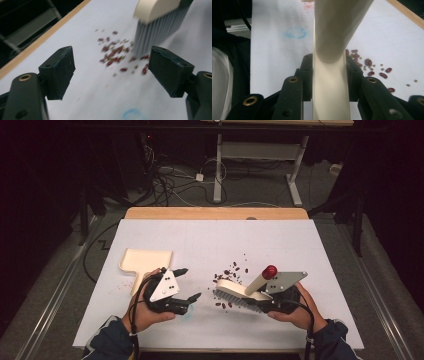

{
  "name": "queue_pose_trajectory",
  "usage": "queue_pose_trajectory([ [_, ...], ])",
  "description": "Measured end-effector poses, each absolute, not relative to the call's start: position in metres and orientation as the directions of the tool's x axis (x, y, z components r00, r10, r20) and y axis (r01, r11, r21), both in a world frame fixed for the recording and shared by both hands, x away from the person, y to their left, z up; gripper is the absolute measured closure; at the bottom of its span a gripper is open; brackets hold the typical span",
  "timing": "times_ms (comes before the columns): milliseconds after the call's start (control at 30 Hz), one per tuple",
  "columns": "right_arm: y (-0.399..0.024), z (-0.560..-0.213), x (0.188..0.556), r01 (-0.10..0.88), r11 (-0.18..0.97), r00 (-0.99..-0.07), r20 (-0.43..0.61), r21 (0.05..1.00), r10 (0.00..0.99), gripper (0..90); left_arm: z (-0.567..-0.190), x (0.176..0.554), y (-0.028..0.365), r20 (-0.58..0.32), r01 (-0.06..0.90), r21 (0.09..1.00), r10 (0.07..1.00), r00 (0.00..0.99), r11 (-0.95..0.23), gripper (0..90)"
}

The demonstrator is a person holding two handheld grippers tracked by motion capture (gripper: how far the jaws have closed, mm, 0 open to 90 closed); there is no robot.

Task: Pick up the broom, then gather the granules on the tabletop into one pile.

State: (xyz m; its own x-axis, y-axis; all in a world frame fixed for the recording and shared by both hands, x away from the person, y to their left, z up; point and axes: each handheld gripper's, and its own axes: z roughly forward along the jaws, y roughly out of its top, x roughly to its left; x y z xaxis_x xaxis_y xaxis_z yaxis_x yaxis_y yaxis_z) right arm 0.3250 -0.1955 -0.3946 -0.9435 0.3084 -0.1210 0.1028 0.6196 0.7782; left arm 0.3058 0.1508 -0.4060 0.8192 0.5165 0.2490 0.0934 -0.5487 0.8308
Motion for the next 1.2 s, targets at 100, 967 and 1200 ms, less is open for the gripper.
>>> queue_pose_trajectory([
  [100,-0.199,-0.392,0.328,0.123,0.602,-0.932,-0.117,0.789,0.344,67.3,-0.413,0.301,0.168,0.282,0.106,0.814,0.548,0.787,-0.571,20.6],
  [967,-0.231,-0.382,0.354,0.244,0.587,-0.727,-0.255,0.772,0.637,67.4,-0.452,0.282,0.224,0.24,0.248,0.785,0.647,0.723,-0.568,18.5],
  [1200,-0.225,-0.387,0.393,0.303,0.672,-0.609,-0.405,0.676,0.682,67.5,-0.454,0.282,0.225,0.232,0.265,0.776,0.65,0.723,-0.573,18.4],
])
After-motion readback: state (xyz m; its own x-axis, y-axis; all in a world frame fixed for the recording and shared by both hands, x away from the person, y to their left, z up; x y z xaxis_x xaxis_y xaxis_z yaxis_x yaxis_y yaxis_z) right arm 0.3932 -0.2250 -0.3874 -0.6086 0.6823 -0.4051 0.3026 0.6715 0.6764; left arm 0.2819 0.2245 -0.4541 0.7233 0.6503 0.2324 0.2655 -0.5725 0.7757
